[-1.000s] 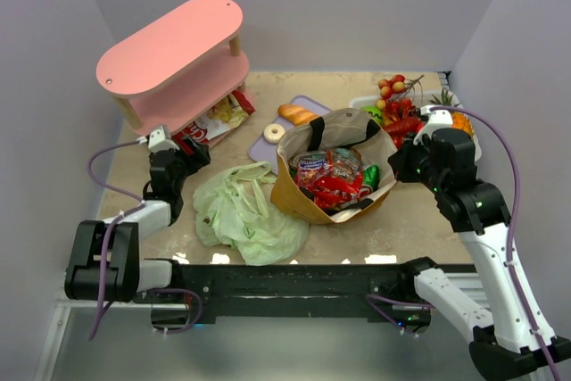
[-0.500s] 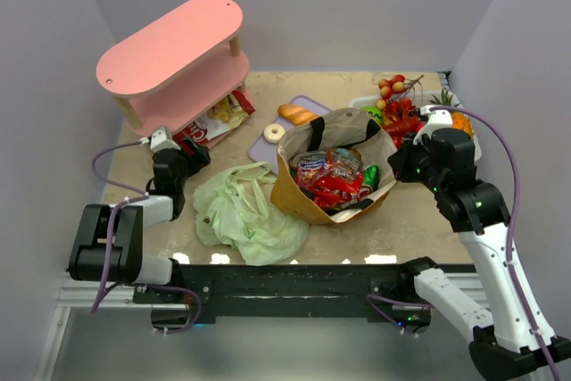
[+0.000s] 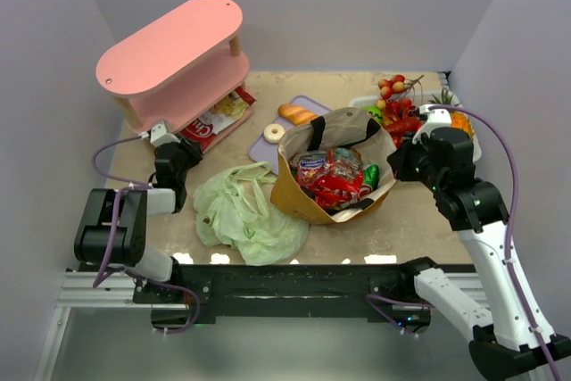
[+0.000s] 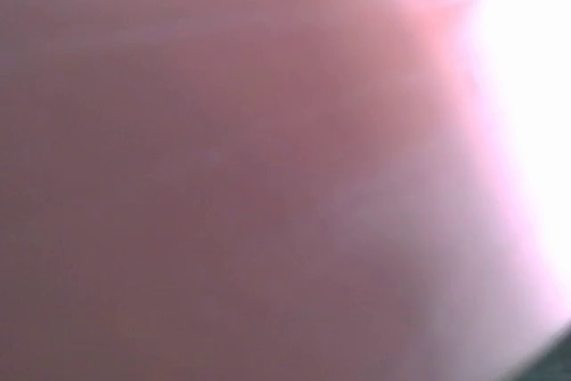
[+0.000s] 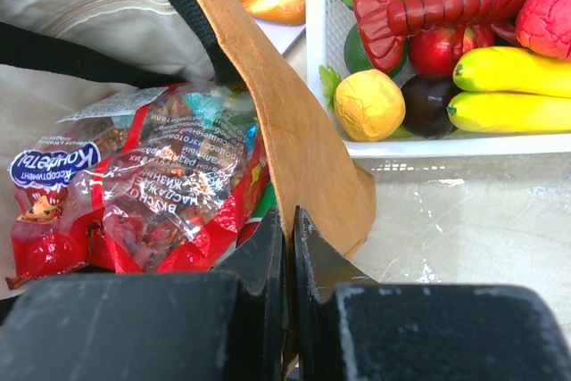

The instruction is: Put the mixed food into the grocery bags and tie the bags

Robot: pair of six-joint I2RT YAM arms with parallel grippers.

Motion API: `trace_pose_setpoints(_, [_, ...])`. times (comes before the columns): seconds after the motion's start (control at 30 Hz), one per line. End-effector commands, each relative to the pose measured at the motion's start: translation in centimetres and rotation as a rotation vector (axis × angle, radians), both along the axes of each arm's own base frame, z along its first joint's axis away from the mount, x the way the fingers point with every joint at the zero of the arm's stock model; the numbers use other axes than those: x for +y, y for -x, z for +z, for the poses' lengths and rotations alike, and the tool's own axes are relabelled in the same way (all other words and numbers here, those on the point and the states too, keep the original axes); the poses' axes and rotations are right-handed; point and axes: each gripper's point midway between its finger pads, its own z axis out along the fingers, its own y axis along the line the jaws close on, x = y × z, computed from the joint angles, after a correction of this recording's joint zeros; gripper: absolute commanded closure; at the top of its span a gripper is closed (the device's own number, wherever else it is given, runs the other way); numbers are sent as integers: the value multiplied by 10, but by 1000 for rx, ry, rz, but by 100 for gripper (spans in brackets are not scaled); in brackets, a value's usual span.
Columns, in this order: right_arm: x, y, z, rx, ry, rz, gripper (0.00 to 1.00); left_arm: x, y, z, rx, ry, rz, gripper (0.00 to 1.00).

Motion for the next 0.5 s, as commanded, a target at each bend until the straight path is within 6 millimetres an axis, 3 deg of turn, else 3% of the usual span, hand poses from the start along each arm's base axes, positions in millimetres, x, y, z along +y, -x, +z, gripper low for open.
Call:
trace_pose_setpoints(0.0, [1,-6,4,-23,11,6,100,4,-7,3,-8,10,22,74])
trace_pose_setpoints(0.03, [1,-6,4,-24,9,5,100,4,-4,3,-8,8,19,83])
trace_pose_setpoints(0.17, [2,-7,3,-22,7,9,100,5,5,11,-33,1,23,100])
trace_pose_setpoints(0.47, [4,-7,5,-26,3,18,100,4,36,36,-112,14,16,100])
